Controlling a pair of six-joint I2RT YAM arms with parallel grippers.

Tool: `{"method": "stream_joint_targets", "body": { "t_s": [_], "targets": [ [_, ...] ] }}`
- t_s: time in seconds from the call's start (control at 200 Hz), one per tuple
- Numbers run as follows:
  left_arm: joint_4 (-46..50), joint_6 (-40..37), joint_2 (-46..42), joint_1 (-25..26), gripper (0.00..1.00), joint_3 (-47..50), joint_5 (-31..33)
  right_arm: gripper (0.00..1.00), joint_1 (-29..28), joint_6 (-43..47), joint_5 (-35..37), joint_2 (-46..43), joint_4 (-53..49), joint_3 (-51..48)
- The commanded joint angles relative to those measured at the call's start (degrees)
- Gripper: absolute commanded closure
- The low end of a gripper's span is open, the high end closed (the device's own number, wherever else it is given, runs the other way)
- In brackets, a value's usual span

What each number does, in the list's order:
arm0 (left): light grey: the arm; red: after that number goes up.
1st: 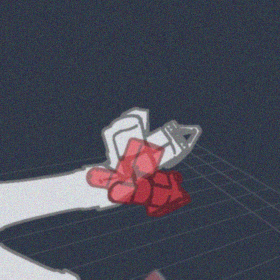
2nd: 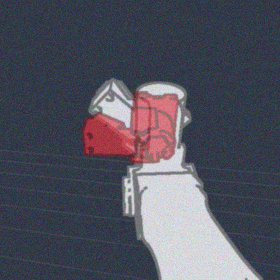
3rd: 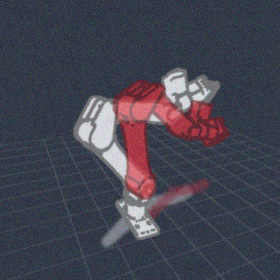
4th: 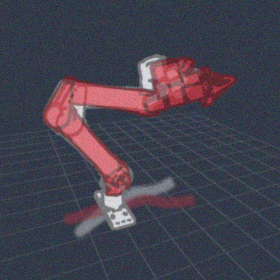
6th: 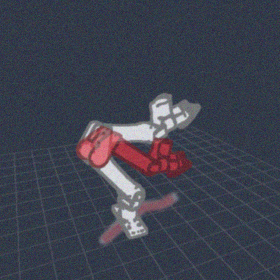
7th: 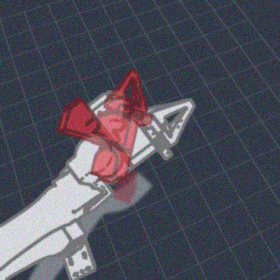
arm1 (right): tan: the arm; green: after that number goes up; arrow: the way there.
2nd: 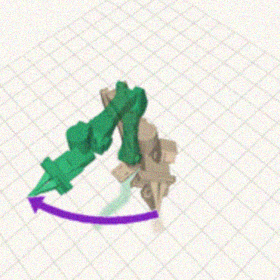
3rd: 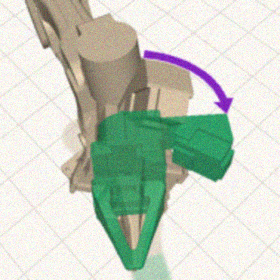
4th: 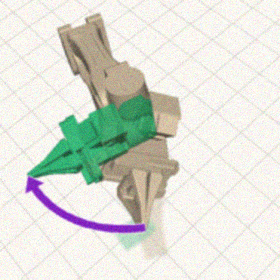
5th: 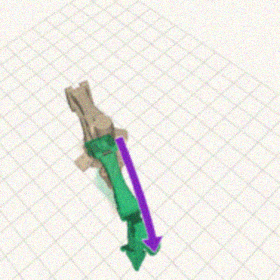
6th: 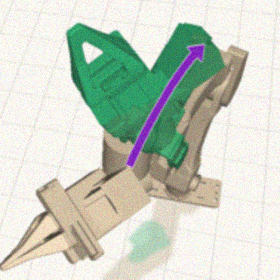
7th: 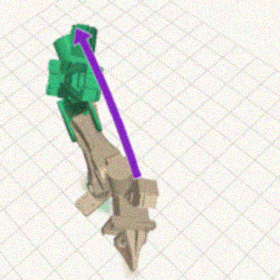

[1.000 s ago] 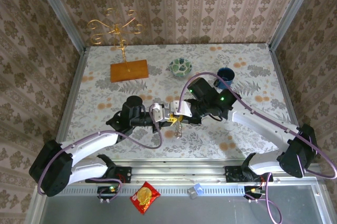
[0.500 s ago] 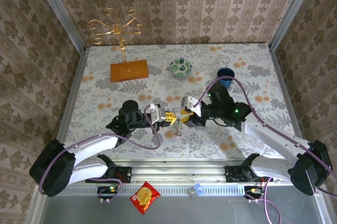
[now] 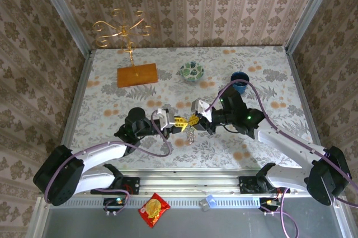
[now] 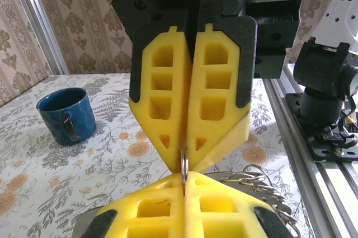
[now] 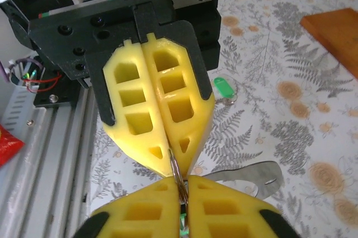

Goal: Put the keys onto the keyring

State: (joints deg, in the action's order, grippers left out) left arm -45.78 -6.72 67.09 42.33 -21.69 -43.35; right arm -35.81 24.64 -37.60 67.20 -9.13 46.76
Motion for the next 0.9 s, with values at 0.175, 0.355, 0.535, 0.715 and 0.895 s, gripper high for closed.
{"method": "stream_joint_targets", "body": {
  "t_s": [0.175, 0.355, 0.535, 0.715, 0.895],
  "targets": [
    [6.28, -2.57, -2.65, -0.14, 0.69, -0.92, 3.93, 1.0, -0.38, 4.24, 1.57, 0.68, -7.26, 4.42],
    [20.11, -9.79, -4.52, -0.04, 0.74, -5.36, 3.76, 1.0, -2.42, 11.79, 8.4, 3.02, -19.07, 10.65],
    [21.07, -11.16, -3.07, 0.12, 0.76, -7.63, 2.29, 1.0, -5.23, 16.05, 14.89, 6.5, -27.43, 16.61],
    [21.14, -11.73, -1.66, 0.1, 0.82, -8.96, 1.43, 1.0, -7.13, 17.54, 16.39, 7.93, -29.11, 19.53],
    [22.1, -12.23, -1.17, 0.13, 0.96, -9.68, 0.57, 1.0, -7.77, 16.82, 14.84, 8.48, -28.0, 20.29]
  ]
}}
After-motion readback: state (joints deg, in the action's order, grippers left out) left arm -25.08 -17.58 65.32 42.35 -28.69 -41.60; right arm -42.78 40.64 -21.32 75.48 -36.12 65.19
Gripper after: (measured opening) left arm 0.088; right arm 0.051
